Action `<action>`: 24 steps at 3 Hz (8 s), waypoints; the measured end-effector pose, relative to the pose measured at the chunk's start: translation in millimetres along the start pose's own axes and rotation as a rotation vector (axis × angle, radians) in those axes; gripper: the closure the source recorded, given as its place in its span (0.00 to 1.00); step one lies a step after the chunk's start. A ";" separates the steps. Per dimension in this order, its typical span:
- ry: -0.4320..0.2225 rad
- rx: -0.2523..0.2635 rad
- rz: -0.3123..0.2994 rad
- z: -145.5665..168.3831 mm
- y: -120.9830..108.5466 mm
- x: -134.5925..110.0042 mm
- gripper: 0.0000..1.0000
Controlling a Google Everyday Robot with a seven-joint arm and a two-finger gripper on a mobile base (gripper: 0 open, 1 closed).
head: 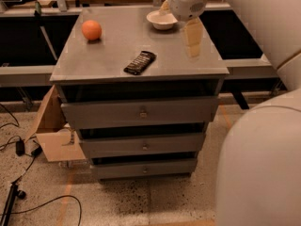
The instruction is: Move rxbar chocolate near orange
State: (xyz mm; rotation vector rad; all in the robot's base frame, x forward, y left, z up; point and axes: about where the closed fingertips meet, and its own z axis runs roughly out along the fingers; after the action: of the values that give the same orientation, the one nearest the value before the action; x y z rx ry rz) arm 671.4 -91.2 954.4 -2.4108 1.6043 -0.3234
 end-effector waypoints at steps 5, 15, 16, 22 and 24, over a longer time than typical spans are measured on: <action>-0.122 -0.046 -0.314 94.3 -88.3 -51.2 0.00; -0.145 -0.244 -0.525 156.9 -64.7 -67.0 0.48; -0.144 -0.244 -0.524 156.1 -64.7 -66.9 0.49; -0.142 -0.244 -0.520 152.3 -64.1 -66.2 0.53; -0.142 -0.244 -0.519 151.1 -64.1 -66.1 0.55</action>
Offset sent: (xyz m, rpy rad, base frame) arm 0.0360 0.0197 -0.0181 0.0037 0.3461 0.2809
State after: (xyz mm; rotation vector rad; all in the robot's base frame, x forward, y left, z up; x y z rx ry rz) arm 748.7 4.0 826.8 -2.9399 0.9872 -0.0356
